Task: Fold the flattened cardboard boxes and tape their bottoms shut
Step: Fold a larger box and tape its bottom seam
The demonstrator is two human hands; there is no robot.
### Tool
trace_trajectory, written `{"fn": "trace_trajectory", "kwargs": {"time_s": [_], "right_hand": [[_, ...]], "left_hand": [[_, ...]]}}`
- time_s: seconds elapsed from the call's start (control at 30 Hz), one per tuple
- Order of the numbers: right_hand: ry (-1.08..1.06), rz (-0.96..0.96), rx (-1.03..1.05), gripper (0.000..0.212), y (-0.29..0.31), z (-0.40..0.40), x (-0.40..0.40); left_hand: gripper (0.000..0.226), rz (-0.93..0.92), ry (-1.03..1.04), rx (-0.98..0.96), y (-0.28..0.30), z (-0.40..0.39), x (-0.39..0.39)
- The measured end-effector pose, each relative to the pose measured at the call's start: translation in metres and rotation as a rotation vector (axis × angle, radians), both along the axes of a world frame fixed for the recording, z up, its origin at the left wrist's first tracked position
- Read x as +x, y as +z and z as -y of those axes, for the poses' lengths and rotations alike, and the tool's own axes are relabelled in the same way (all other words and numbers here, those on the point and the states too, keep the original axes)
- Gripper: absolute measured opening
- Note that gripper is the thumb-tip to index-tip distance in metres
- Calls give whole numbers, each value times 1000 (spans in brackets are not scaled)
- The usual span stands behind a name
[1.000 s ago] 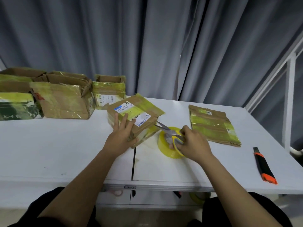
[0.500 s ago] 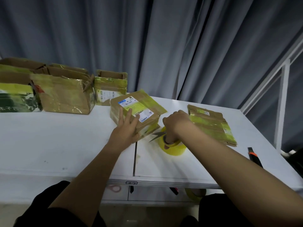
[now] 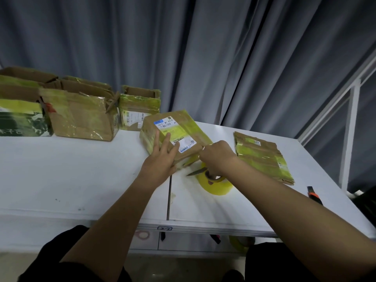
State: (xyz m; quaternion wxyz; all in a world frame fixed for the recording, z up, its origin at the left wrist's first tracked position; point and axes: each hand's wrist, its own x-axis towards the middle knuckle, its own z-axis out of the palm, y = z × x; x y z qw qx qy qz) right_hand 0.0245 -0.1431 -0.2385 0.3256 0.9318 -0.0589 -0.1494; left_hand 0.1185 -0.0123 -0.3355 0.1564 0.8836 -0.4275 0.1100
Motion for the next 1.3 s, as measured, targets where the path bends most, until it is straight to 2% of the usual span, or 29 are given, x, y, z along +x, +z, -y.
{"fn": "trace_trajectory", "kwargs": {"time_s": [0.13, 0.23, 0.33, 0.43, 0.5, 0.6, 0.67, 0.77, 0.83, 0.9, 0.93, 1.03, 1.2, 1.23, 1.3], "right_hand": [[-44, 76, 160, 32, -3, 17, -23], [-106, 207, 284, 47, -15, 31, -46], [-184, 413, 374, 42, -26, 44, -72], [-448, 745, 586, 34, -47, 65, -90], [-682, 877, 672, 39, -62, 83, -95], [-892, 856, 705, 49, -88, 109, -98], [-939, 806, 815, 47, -102, 119, -97], [-858, 729, 830, 36, -103, 117, -95], [-601, 880, 810, 33, -95, 105, -90], [-288, 1031, 1080, 38, -79, 78, -80], [-195, 1036, 1246, 42, -69, 62, -73], [-169, 1034, 1533, 41, -54, 25, -46], [-201, 1228, 1794, 10, -48, 4, -22], [-168, 1261, 1823, 8, -47, 3, -22], [-36, 1314, 1778, 12, -42, 1, -23]], "left_hand": [[68, -46, 32, -22, 4, -5, 1], [69, -107, 66, -33, 7, -9, 4], [69, -160, 104, -117, 11, -11, 4], [69, -226, 122, -223, 15, -12, 2], [68, -259, 120, -280, 15, -11, -1], [69, -347, 126, -342, 16, -8, -5], [71, -404, 127, -382, 16, -6, -7], [73, -443, 131, -425, 19, -4, -10], [74, -483, 140, -450, 22, -2, -11], [73, -525, 131, -490, 24, 0, -12], [73, -542, 118, -511, 24, 1, -12], [73, -586, 62, -548, 25, 2, -16], [83, -689, 44, -594, 35, -1, -26], [84, -706, 43, -603, 37, -2, -26], [70, -754, 37, -629, 40, -5, -26]]}}
